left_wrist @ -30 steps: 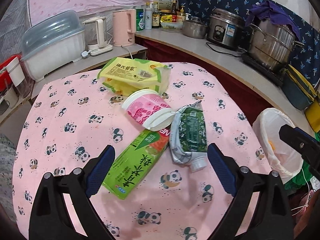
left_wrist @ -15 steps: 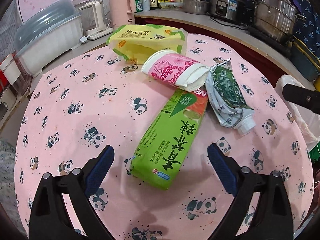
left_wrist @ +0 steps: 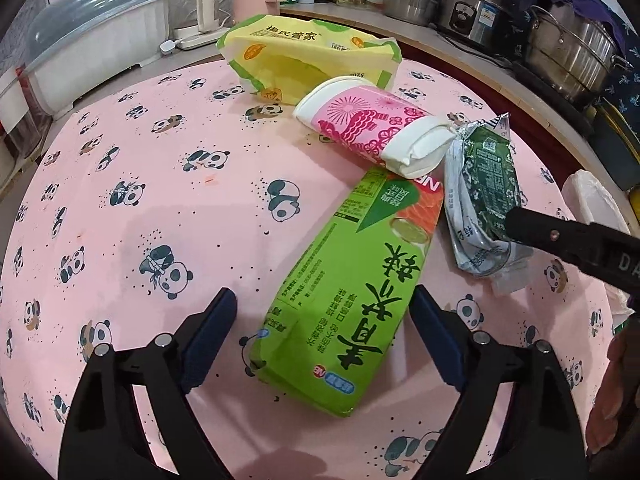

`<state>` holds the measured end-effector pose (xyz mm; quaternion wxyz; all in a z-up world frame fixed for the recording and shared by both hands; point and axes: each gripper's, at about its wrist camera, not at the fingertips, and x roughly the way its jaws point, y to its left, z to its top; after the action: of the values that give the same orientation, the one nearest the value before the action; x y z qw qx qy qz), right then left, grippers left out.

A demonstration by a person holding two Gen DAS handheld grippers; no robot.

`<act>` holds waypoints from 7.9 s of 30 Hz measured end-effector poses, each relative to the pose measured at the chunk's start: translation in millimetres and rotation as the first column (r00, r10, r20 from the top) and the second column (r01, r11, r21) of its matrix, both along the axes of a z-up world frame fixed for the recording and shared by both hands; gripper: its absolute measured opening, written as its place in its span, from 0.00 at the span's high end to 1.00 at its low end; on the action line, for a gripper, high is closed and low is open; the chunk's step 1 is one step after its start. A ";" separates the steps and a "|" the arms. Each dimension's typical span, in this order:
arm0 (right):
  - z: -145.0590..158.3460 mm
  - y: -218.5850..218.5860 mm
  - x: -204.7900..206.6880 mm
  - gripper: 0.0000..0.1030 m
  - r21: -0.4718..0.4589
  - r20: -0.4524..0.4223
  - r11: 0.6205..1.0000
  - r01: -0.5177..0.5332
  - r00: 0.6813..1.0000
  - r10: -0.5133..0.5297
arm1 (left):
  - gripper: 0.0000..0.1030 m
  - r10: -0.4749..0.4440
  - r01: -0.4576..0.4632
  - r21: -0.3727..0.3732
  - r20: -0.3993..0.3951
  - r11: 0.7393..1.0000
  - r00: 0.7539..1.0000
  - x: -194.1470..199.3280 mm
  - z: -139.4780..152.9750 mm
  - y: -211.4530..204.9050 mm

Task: Collect trash
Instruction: 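Grasp the green tea carton with the left tool while the right tool grasps the green sauce pouch, then carry the carton and pouch over the bin, then open both tools to drop the carton and pouch into the bin, then move both tools back toward the pink cup and tissue pack, then grasp the pink paper cup with the left tool while the right tool grasps the yellow tissue pack, then carry the pink cup and tissue pack over the white-lined bin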

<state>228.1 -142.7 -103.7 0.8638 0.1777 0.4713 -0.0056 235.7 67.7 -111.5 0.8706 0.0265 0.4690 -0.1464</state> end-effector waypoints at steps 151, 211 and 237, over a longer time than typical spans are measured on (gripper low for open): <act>102.4 -91.9 -92.1 0.51 -0.129 0.220 0.973 0.189 0.963 -0.158 | 0.13 0.021 -0.021 -0.003 0.111 1.000 0.994 -11.8 79.7 -89.5; 44.2 45.2 130.0 0.48 -0.021 0.111 0.998 -0.059 0.992 0.061 | 0.57 0.237 -0.235 -0.074 0.023 0.969 0.971 91.3 47.0 64.5; 67.4 -11.7 64.9 0.97 -0.041 0.155 0.998 0.057 0.987 -0.050 | 0.57 0.117 -0.110 -0.127 0.048 0.986 0.992 43.6 84.6 -8.3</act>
<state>293.0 -154.5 -36.2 0.9009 0.1705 0.3983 -0.0258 279.3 59.3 -26.8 0.8902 -0.0504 0.4353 -0.1247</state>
